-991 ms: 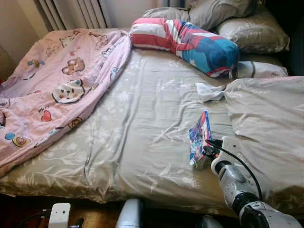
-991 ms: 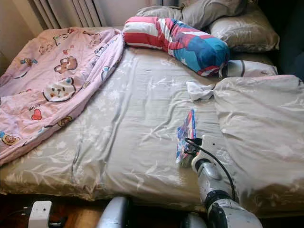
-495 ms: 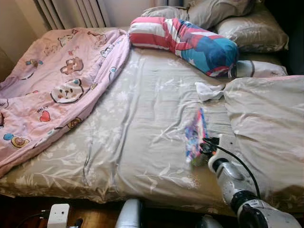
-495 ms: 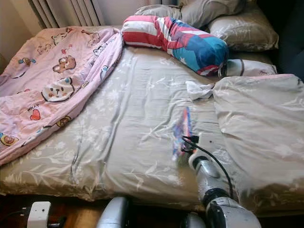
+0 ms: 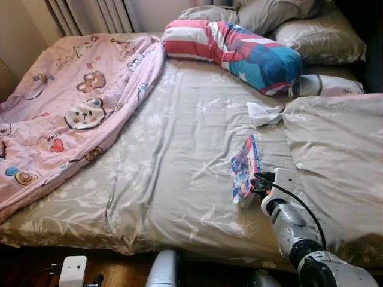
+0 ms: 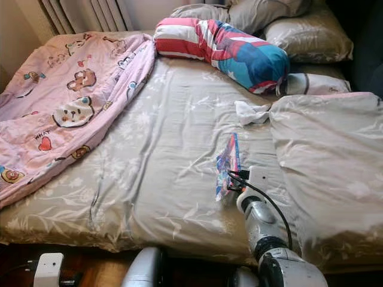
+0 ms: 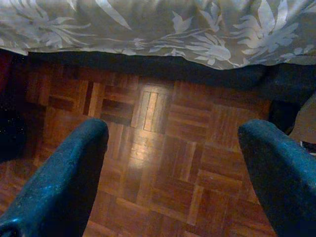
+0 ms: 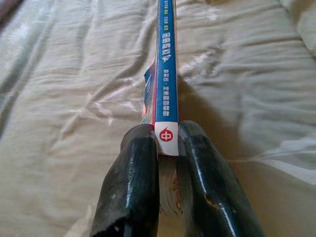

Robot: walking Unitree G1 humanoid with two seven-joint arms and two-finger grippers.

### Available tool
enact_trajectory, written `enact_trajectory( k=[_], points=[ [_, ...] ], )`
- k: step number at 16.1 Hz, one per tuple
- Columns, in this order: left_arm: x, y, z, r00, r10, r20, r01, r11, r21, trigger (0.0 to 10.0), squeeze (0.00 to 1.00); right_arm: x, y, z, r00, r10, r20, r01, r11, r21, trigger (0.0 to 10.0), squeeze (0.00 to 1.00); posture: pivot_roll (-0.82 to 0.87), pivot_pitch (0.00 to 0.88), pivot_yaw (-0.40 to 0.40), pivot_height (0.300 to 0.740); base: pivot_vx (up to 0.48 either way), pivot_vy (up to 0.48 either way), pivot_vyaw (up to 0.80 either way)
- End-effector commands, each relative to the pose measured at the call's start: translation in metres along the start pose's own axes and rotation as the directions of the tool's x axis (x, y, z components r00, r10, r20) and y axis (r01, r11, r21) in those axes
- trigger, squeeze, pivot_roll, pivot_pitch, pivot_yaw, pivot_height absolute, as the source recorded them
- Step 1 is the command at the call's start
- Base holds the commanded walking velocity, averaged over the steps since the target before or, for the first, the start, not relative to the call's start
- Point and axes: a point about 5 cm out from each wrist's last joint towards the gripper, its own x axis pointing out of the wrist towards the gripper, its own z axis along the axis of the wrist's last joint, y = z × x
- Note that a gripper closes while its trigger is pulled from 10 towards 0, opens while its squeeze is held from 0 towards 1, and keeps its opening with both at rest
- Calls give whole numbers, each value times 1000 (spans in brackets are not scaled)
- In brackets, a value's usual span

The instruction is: Clean up the room

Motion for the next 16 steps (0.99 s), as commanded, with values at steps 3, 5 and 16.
enact_trajectory(
  k=[3,5,16],
  points=[
    [-4,2,-10,1000,4,-26,-3,1000,22,10000,0,-3,-6,-6,999,-42,-7,42,999,-11,10000,0,250,184,101,647,0,0,0],
    [-5,3,-11,1000,2,-18,-1,1000,24,10000,0,-7,-15,-13,995,-94,-36,93,995,-28,10000,0,249,187,101,647,0,0,0],
    [-5,4,-11,1000,7,-13,-7,1000,22,10000,0,-11,-35,-7,977,-214,-4,214,976,-46,10000,729,250,188,99,647,0,0,0]
  ],
)
